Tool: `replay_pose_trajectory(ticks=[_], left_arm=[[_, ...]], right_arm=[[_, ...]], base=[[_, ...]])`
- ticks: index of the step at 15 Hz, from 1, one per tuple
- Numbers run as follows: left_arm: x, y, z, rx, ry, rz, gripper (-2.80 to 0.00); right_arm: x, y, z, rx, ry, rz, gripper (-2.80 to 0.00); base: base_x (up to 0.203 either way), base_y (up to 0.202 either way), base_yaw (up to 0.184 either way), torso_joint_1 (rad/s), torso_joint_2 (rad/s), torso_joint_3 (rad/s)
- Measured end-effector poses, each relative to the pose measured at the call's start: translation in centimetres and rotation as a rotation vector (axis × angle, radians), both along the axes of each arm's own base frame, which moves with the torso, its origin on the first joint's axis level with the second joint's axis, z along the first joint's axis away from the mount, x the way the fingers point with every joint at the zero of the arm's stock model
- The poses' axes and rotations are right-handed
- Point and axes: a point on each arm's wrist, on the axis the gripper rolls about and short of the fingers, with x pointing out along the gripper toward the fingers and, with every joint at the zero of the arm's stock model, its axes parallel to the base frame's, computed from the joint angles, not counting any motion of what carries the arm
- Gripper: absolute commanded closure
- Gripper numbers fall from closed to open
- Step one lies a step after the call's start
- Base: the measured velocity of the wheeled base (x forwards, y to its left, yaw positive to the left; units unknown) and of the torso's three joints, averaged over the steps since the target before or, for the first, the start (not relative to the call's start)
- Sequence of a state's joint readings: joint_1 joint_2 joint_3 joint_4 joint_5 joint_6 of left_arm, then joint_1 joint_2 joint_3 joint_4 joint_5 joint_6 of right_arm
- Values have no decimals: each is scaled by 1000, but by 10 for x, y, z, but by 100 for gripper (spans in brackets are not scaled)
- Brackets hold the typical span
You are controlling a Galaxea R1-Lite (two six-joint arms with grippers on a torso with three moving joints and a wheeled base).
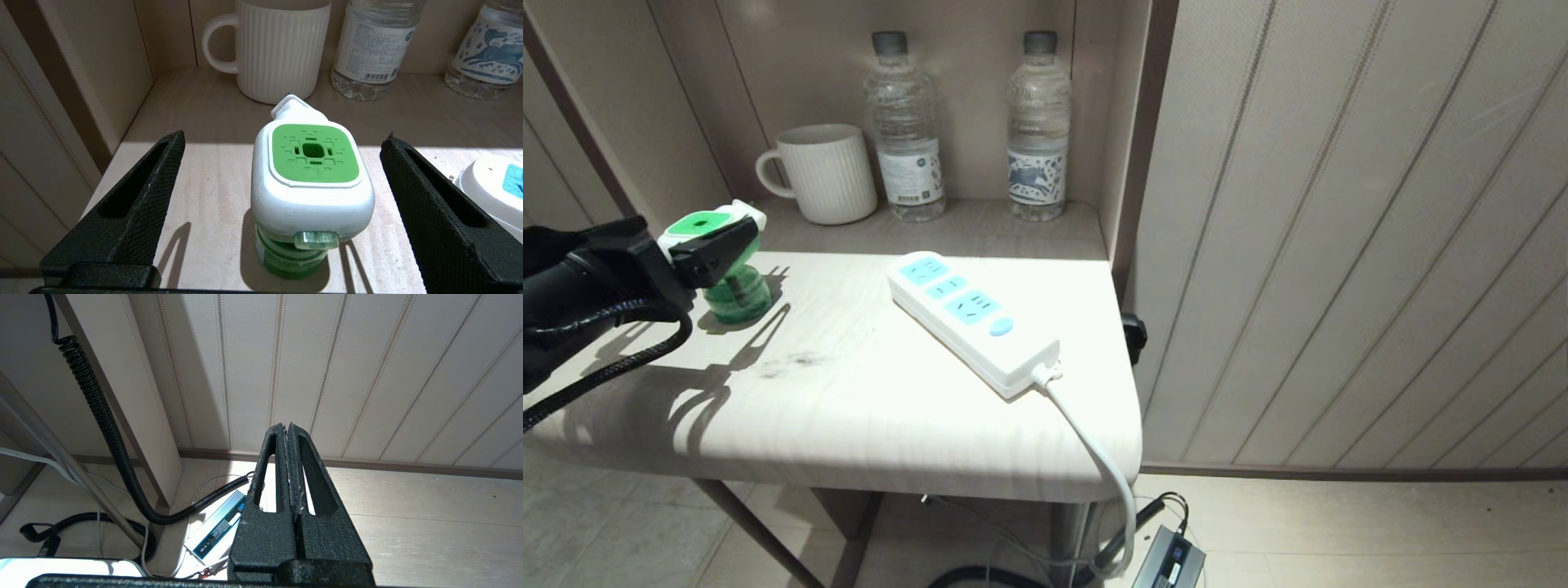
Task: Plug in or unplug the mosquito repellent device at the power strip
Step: Pick up the mosquito repellent liquid
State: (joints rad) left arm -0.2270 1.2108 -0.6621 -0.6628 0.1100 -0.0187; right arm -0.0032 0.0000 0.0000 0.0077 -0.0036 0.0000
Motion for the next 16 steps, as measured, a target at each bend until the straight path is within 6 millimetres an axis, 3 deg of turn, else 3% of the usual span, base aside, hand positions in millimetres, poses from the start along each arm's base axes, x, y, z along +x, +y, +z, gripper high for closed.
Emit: replay_pose_trajectory(ticks=[11,12,16], left_arm=[[21,-5,-3,12,13,1,-280],[22,-5,-3,12,13,0,0],[27,-6,-3,15,19,1,0]], right_arm=[[0,0,0,0,0,0,0],[0,0,0,0,0,0,0],[0,0,0,0,0,0,0]], base=[[0,0,0,0,0,0],[0,0,0,0,0,0],[0,0,0,0,0,0]])
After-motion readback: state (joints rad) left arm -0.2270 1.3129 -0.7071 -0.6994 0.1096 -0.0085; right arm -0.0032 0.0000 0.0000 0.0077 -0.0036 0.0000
